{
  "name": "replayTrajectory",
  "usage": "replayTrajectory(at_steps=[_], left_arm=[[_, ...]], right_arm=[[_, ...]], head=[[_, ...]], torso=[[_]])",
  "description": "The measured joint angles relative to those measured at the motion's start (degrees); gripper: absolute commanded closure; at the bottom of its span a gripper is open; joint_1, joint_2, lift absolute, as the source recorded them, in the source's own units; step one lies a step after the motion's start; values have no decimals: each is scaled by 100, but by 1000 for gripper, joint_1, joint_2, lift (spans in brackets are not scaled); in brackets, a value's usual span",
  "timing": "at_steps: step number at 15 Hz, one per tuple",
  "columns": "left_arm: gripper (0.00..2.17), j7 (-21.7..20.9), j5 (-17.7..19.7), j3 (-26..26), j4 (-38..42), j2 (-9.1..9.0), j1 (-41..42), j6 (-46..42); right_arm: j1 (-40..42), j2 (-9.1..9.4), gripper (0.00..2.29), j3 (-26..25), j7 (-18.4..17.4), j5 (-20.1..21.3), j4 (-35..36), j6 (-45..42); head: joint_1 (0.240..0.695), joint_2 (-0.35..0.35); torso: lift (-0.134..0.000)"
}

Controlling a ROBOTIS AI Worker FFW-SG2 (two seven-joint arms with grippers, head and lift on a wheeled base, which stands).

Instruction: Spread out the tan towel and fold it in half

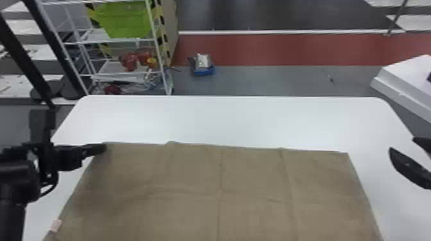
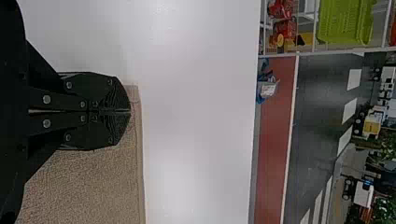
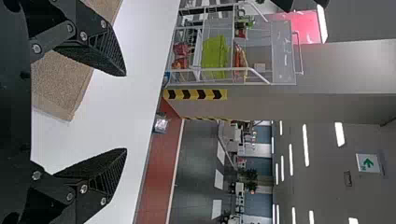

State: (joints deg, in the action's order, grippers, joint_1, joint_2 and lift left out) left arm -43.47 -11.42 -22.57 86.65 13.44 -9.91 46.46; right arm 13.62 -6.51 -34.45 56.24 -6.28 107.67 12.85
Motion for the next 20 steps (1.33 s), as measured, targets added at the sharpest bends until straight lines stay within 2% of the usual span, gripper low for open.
replayTrajectory(at_steps=[1, 2, 3, 7, 14, 20], left_arm=[[1139, 12, 12, -15, 115, 0, 50, 31], [292, 80, 27, -27, 224, -9, 100, 62], [154, 127, 41, -47, 297, -25, 130, 72], [90, 178, 49, -92, 389, -51, 157, 32], [90, 171, -15, 71, -12, -3, 58, -303], [275, 136, -99, 184, -429, 18, -191, -538]], right_arm=[[-15, 0, 367, 18, 0, 0, -11, -3], [-27, 0, 367, 33, 0, 1, -25, -4], [-35, 0, 367, 41, 0, 2, -37, -5], [-37, 0, 367, 41, 6, 4, -90, -35], [-17, -65, 367, 26, 7, -25, -115, -76], [-26, -119, 367, 17, 0, -23, -115, -47]], head=[[695, 52], [695, 57], [695, 60], [695, 63], [695, 52], [695, 42]], torso=[[-123], [-123], [-123], [-123], [-123], [-123]])
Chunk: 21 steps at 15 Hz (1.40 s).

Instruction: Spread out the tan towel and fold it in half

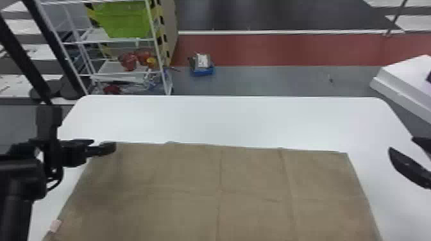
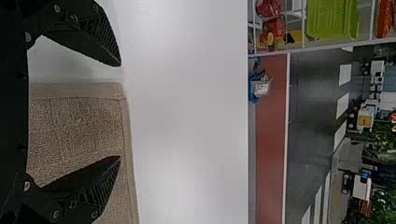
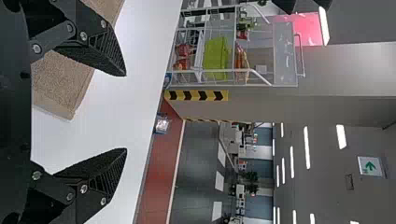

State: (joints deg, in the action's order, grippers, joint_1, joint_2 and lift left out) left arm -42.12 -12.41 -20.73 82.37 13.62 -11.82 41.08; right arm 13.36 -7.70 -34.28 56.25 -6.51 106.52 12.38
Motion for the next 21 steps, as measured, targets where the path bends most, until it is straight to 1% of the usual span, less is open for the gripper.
replayTrajectory(at_steps=[2, 7, 11, 21], left_arm=[[363, -23, -14, 23, -103, 11, -63, -80], [363, -201, -149, 28, -172, 59, -126, -94], [363, -343, -183, -25, -170, 105, -119, 10], [414, -370, -212, 28, -315, 94, -142, -62]], right_arm=[[-9, -26, 367, -23, 0, 0, 0, 19], [-74, -39, 367, 10, -16, 6, -59, 18], [-104, -39, 367, 69, -27, 4, -110, -11], [-73, -39, 367, 71, -11, -10, -122, -50]], head=[[695, 37], [695, 37], [695, 47], [695, 45]], torso=[[-123], [-123], [-123], [-123]])
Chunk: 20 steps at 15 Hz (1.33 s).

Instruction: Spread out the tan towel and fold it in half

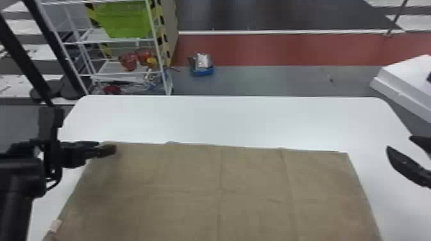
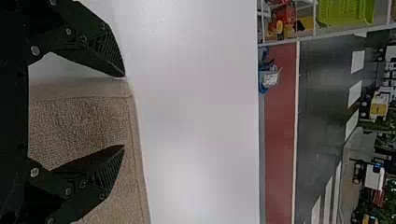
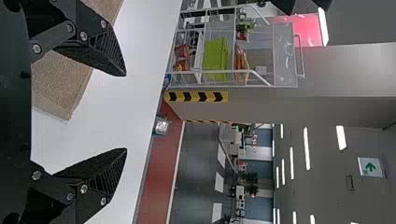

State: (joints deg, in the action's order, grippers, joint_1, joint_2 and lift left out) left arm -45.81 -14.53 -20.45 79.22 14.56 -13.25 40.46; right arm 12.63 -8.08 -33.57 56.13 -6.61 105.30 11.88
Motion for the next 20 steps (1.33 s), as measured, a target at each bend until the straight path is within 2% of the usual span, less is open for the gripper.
replayTrajectory(at_steps=[3, 4, 6, 8, 14, 15, 17, 20], left_arm=[[417, -15, -5, 15, -4, 5, -10, -6], [596, -17, -6, 13, -4, 14, -10, -6], [704, -22, -12, -8, -4, 32, -11, 5], [1004, -31, -14, -35, -2, 42, -7, 10], [1001, -99, 50, -163, 369, 7, 247, 80], [1001, -111, 59, -196, 489, -14, 314, 114], [1004, -113, 71, -227, 703, -43, 418, 240], [1001, -125, 81, -240, 885, -64, 505, 323]], right_arm=[[0, 0, 367, -1, -6, 0, -24, -40], [-5, 0, 367, -1, -6, -2, -26, -45], [-16, 0, 367, 7, -6, -1, -27, -49], [-25, 0, 367, 22, -10, 2, -27, -50], [-45, 0, 367, 79, -46, 41, -12, 13], [-73, 0, 367, 129, -61, 109, 12, 90], [-188, -4, 367, 364, -143, 504, 128, 442], [-651, -98, 367, 658, -284, 1167, 281, 1865]], head=[[695, 42], [695, 43], [695, 47], [695, 51], [695, 58], [695, 61], [695, 72], [695, 74]], torso=[[-123], [-123], [-123], [-123], [-123], [-123], [-123], [-123]])
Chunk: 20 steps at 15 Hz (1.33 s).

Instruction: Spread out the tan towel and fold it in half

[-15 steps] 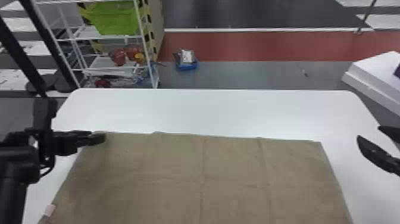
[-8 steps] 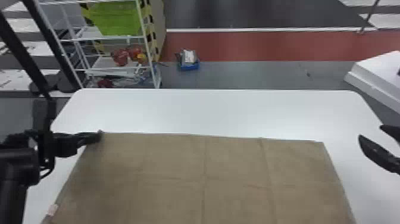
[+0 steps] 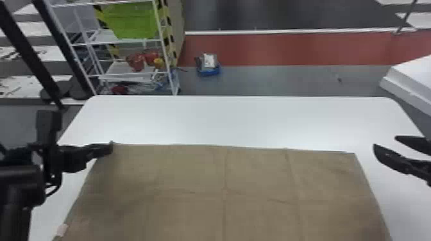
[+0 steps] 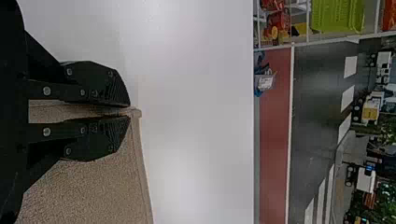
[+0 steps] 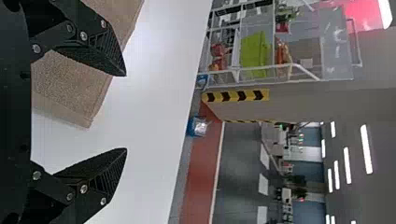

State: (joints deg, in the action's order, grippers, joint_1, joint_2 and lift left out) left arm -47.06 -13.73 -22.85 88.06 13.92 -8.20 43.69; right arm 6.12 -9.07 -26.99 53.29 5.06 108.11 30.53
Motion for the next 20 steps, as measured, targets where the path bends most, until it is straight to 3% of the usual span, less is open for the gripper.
replayTrajectory(at_steps=[4, 8, 13, 20], left_arm=[[1001, -14, 1, -9, 111, -8, 72, 5], [1001, -3, -34, -9, 114, 4, 75, -2], [1001, 10, -123, 5, 115, 62, 106, -52], [1001, -12, -139, -45, 117, 71, 103, -66]], right_arm=[[-497, -255, 367, 268, -57, 384, -288, 508], [-863, -339, 367, 749, -44, 923, -863, 607], [-1581, -562, 367, 1334, 155, 1165, -1848, 1091], [-2004, -716, 367, 1881, 466, 1698, -1987, 1803]], head=[[695, 57], [695, 71], [695, 95], [695, 111]], torso=[[-123], [-123], [-123], [-123]])
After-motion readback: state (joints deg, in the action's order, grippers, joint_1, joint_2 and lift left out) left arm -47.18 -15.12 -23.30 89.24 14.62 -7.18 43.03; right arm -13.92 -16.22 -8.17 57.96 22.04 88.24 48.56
